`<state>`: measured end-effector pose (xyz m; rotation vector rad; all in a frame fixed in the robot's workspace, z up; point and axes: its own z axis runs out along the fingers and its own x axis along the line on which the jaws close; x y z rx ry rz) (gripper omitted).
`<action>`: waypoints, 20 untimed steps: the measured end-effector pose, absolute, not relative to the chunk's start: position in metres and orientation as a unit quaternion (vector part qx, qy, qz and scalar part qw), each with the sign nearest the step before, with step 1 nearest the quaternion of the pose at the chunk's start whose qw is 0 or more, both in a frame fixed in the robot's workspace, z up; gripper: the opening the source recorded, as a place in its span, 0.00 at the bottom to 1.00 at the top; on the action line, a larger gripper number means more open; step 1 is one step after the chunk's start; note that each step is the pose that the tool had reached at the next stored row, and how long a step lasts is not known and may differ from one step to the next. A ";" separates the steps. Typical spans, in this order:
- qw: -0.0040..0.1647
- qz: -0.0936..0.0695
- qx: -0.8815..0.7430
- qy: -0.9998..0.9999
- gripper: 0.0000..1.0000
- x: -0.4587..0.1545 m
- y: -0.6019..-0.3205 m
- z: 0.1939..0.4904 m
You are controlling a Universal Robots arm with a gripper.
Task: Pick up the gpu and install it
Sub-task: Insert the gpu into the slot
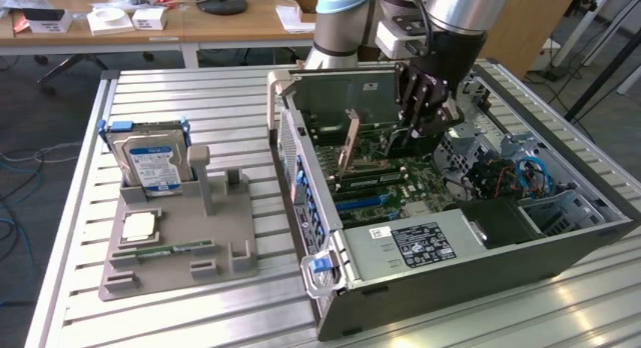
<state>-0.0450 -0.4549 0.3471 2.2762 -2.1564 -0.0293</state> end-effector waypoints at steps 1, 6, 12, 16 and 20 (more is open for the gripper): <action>0.003 -0.009 0.726 -0.688 0.26 -0.045 -0.455 0.345; 0.003 -0.009 0.726 -0.688 0.26 -0.046 -0.455 0.336; 0.003 -0.009 0.726 -0.688 0.26 -0.046 -0.455 0.325; 0.003 -0.009 0.726 -0.688 0.26 -0.046 -0.455 0.318; 0.003 -0.009 0.726 -0.688 0.26 -0.046 -0.455 0.315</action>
